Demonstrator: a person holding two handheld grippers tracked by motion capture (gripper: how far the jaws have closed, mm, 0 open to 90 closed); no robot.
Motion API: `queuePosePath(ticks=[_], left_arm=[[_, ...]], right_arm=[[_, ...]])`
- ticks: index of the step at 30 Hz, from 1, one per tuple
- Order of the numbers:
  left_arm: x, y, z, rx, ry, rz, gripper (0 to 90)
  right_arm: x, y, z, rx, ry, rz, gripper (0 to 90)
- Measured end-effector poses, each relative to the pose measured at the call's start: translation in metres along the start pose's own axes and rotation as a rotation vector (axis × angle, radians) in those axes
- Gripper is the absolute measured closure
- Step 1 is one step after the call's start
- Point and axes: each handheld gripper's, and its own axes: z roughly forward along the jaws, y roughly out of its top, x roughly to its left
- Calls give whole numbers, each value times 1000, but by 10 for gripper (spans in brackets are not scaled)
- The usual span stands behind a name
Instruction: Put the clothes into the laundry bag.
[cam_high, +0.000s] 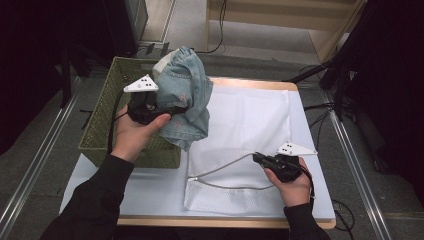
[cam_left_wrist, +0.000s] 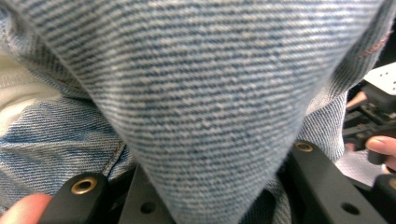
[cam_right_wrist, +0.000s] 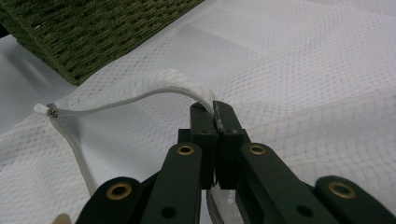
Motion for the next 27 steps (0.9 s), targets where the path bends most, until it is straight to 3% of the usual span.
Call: queuePosePath(ticks=[7, 17, 27], left_arm=[[-20, -6, 9, 28, -39, 35, 686], [-50, -17, 13, 30, -117, 65, 686], [-70, -33, 17, 45, -153, 83, 686]], right_arm=[[-3, -2, 0, -1, 0, 13, 898], [-4, -3, 2, 4, 1, 22, 898], [-7, -4, 2, -4, 5, 30, 898]])
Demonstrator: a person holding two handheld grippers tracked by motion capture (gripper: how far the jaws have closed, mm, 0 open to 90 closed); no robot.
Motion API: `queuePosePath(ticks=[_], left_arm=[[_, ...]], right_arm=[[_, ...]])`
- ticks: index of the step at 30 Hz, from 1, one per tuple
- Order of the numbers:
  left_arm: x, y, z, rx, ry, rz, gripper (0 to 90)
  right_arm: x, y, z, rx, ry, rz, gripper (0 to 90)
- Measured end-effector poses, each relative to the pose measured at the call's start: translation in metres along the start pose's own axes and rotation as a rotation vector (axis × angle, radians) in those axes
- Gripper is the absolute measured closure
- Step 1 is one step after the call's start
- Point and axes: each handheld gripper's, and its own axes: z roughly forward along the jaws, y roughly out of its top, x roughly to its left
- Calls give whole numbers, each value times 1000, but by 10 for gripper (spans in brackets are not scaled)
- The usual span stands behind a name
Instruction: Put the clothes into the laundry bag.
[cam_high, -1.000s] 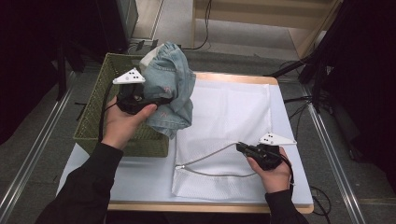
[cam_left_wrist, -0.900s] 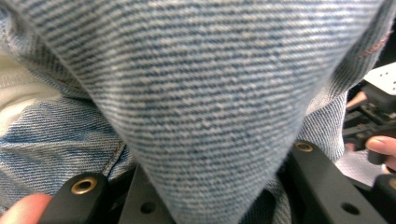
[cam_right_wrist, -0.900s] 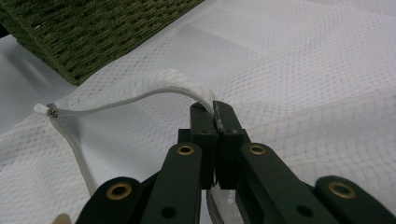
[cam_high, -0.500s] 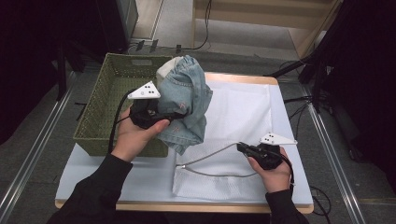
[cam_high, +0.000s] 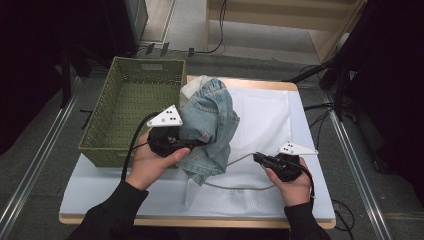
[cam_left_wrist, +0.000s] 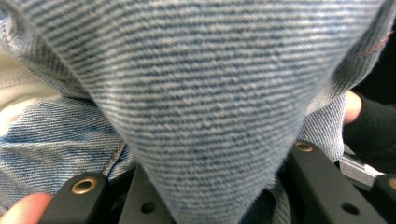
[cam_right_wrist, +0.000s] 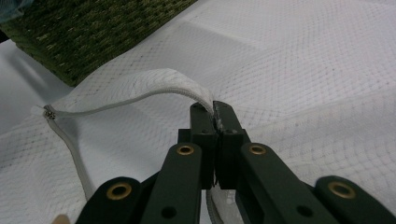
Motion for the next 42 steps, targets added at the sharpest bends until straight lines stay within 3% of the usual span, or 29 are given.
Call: queuePosePath(ticks=[16, 20, 26, 30, 34, 37, 42], left_arm=[[-38, -35, 8, 11, -56, 25, 686], [-46, -45, 9, -1, -85, 18, 686], [-56, -59, 15, 43, -147, 34, 685], [-65, -65, 24, 85, -193, 53, 683], [-79, -68, 41, 153, -237, 112, 681], [-84, -69, 56, 225, -295, 111, 680], [-90, -76, 78, 368, -333, 135, 676]], right_arm=[[-4, 3, -2, -26, 5, 15, 897], [-8, 4, -3, -30, -4, 30, 897], [-7, 5, -2, -30, -11, 33, 897], [-5, 6, 0, -32, -9, 33, 896], [-5, 7, 1, -37, -4, 37, 895], [-5, 9, 0, -44, -6, 46, 895], [-8, 11, -6, -70, 1, 61, 896]])
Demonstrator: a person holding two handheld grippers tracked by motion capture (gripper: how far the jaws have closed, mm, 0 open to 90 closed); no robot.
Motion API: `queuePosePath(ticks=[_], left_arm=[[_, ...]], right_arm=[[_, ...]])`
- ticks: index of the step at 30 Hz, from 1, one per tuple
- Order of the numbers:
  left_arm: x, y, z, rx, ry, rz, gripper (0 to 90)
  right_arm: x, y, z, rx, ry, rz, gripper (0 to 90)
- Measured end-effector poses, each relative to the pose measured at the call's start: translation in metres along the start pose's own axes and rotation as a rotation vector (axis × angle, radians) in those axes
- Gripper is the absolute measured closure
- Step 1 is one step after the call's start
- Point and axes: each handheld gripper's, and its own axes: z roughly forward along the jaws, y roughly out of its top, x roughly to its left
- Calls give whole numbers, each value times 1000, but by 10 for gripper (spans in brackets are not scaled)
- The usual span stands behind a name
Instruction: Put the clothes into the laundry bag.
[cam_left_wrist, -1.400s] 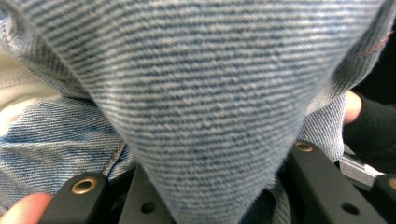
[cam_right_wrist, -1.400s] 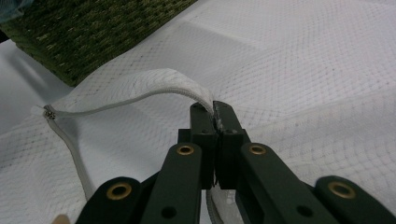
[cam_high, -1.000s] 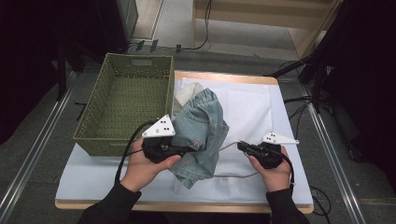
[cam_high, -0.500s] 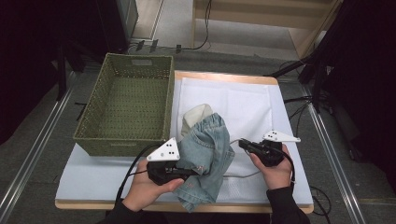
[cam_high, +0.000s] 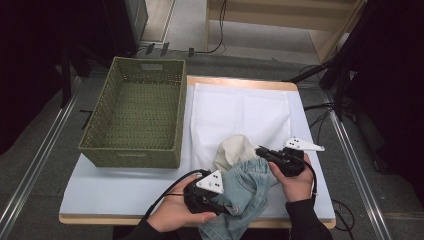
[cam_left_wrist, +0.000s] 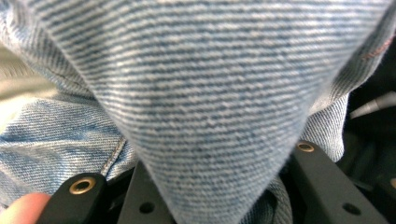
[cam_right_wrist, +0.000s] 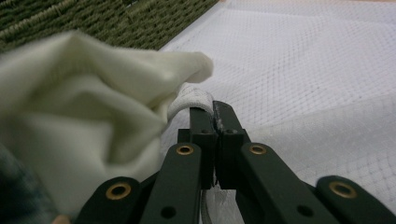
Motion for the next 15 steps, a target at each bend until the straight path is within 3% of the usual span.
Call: queuePosePath(ticks=[6, 10, 12, 15], left_arm=[[-10, 8, 19, 104, -33, 91, 667], [-4, 12, 20, 96, -19, 7, 659], [0, 15, 13, 75, -17, -38, 659], [6, 23, -2, 49, 31, -91, 656]], right_arm=[[1, 3, -1, -26, 10, -1, 896], [5, 5, -5, -49, 16, -10, 896], [8, 9, -9, -66, 22, -15, 896], [16, 16, -17, -94, 32, -38, 896]])
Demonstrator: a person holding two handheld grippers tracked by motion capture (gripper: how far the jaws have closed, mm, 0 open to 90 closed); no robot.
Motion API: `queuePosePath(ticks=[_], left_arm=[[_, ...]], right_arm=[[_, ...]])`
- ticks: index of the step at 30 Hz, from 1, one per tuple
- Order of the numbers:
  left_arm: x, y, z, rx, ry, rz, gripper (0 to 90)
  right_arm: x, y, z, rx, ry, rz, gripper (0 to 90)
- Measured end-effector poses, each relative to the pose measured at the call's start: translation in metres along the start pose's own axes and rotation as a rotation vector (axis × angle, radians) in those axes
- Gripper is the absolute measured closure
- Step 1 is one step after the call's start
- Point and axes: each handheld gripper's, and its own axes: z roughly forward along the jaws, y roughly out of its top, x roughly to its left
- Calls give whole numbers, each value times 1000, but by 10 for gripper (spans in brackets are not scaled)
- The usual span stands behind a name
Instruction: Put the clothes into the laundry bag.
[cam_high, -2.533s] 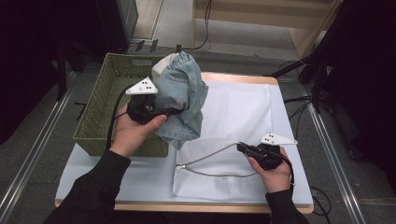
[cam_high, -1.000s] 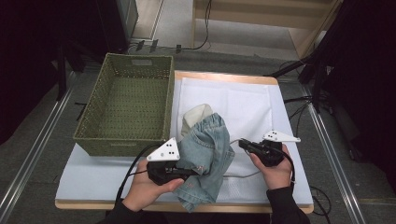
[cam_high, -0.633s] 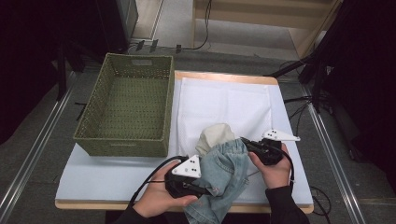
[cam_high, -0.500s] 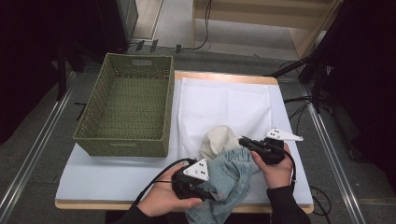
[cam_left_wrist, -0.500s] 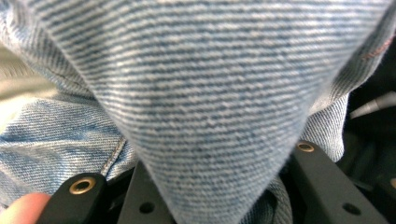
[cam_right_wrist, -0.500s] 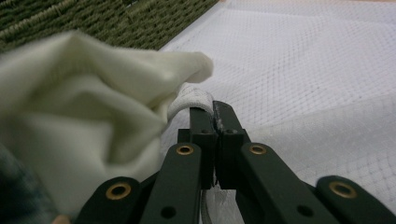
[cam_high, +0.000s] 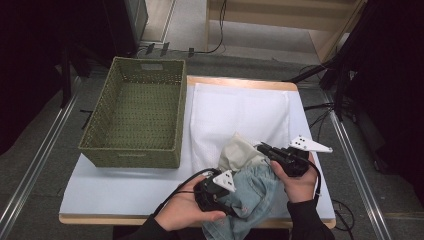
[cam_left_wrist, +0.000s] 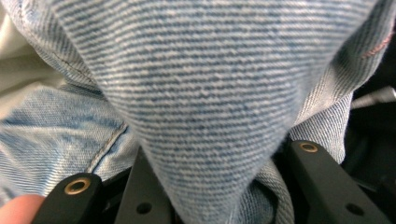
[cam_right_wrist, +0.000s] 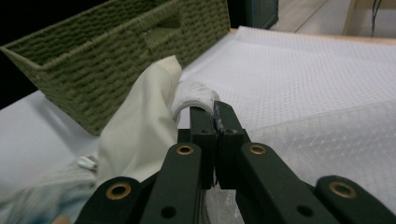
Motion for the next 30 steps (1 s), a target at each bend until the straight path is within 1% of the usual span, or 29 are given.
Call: queuePosePath(ticks=[1, 2, 4, 5, 6, 7, 8, 10, 12, 13, 14, 15, 16, 17, 19, 20, 21, 22, 23, 24, 25, 26, 28, 29, 30], left_arm=[[3, 2, -6, -11, 16, -18, 656], [6, 4, -11, -28, 23, -42, 655], [14, 5, -19, -46, 39, -79, 654], [16, 5, -20, -46, 52, -98, 652], [19, 5, -19, -38, 73, -114, 648], [21, 5, -16, -18, 96, -124, 645], [24, 4, -10, 13, 117, -135, 641], [30, 2, 7, 77, 159, -155, 624], [36, -1, 21, 82, 167, -182, 582], [38, -1, 25, 76, 176, -191, 547], [38, -1, 26, 58, 173, -196, 508], [37, 1, 25, 39, 173, -191, 474], [37, 1, 25, 39, 173, -191, 428], [31, 5, 18, -14, 168, -167, 368], [28, 11, 3, -69, 135, -161, 295], [28, 13, -5, -101, 130, -158, 258], [28, 16, -12, -138, 147, -154, 225], [29, 18, -20, -171, 174, -154, 203], [32, 21, -25, -202, 201, -168, 188], [35, 22, -29, -228, 222, -191, 173], [40, 23, -29, -239, 245, -211, 167], [44, 24, -26, -235, 265, -227, 161], [54, 24, -14, -187, 284, -261, 147], [59, 24, -8, -166, 277, -280, 150], [64, 23, -3, -157, 253, -295, 167]], right_arm=[[3, 3, -3, -10, 2, -6, 896], [5, 6, -5, -21, 5, -11, 896], [9, 10, -8, -41, 4, -21, 896], [10, 11, -9, -47, 5, -17, 896], [10, 11, -10, -50, 8, -15, 896], [10, 11, -10, -49, 5, -14, 896], [9, 10, -9, -45, 4, -11, 896], [8, 8, -6, -30, 3, -7, 896], [9, 5, -2, -15, 9, -9, 896], [10, 4, -1, -14, 12, -10, 896], [11, 4, 0, -13, 8, -20, 896], [12, 4, 0, -11, 8, -18, 896], [12, 4, -1, -15, 8, -22, 896], [11, 4, -1, -17, 8, -24, 895], [10, 4, -2, -16, 6, -17, 895], [8, 4, -2, -20, 8, -14, 895], [7, 3, -3, -18, 6, -6, 896], [6, 3, -3, -18, 6, -4, 896], [6, 3, -2, -18, 7, -4, 896], [6, 2, -2, -17, 9, -2, 896], [6, 2, -2, -18, 10, -4, 895], [7, 2, -2, -17, 11, -2, 895], [8, 3, -1, -17, 12, -4, 896], [8, 2, -1, -14, 13, -4, 896], [8, 2, -1, -13, 15, -5, 895]])
